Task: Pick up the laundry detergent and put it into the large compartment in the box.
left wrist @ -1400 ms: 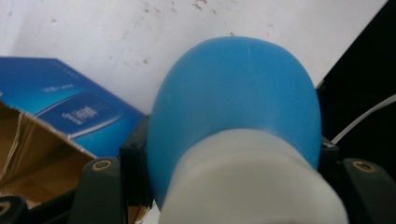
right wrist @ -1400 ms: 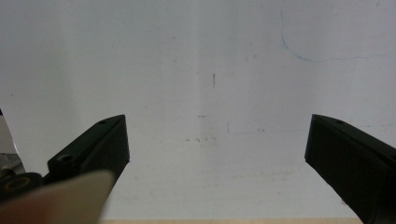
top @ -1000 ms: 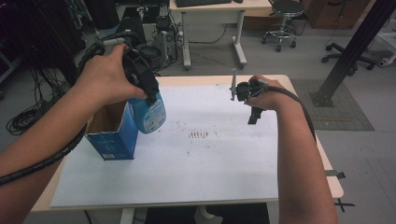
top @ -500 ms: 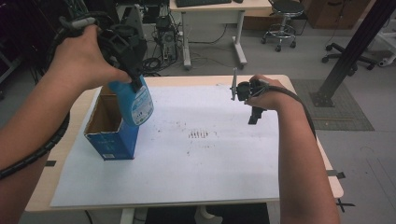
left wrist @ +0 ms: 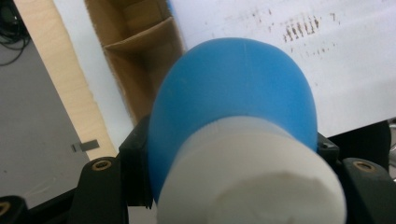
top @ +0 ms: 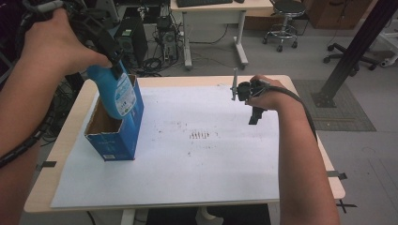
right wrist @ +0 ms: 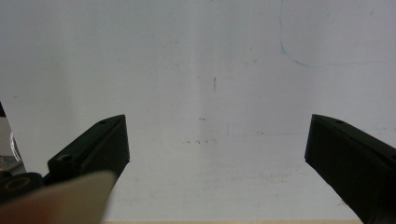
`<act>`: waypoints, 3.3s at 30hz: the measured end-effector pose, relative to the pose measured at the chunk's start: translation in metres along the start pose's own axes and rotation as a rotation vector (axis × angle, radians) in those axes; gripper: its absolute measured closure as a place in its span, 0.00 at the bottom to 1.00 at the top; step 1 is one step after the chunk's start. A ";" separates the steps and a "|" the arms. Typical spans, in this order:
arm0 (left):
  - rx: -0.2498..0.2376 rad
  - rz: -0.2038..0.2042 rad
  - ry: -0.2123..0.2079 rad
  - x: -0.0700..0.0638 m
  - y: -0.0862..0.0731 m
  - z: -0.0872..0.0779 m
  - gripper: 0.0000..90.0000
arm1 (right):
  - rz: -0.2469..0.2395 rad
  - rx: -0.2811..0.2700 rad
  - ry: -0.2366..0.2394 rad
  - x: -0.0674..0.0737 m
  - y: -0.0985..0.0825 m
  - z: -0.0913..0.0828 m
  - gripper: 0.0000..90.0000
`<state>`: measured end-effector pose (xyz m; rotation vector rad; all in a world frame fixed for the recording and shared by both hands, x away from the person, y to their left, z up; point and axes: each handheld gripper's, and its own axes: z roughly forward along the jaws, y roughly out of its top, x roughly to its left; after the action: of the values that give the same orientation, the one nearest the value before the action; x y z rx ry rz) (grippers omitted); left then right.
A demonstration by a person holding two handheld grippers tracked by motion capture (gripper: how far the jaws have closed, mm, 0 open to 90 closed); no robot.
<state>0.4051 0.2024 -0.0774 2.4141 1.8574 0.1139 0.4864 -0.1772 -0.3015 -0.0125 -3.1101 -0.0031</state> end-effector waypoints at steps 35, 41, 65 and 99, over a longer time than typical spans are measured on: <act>0.036 -0.206 0.018 0.057 0.003 0.029 0.42 | -0.035 0.010 0.000 0.002 0.008 0.003 0.07; 0.045 -0.218 0.021 0.059 0.004 0.037 0.42 | -0.039 0.007 -0.002 0.002 0.009 0.003 0.07; 0.065 -0.222 0.008 0.060 0.006 0.074 0.42 | -0.040 0.014 -0.001 0.001 0.010 0.006 0.07; 0.097 -0.215 0.005 0.055 -0.002 0.145 0.42 | -0.044 0.018 -0.005 0.004 0.010 0.005 0.07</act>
<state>0.4337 0.2523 -0.2216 2.2547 2.1570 0.0149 0.4822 -0.1676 -0.3059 0.0560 -3.1143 0.0239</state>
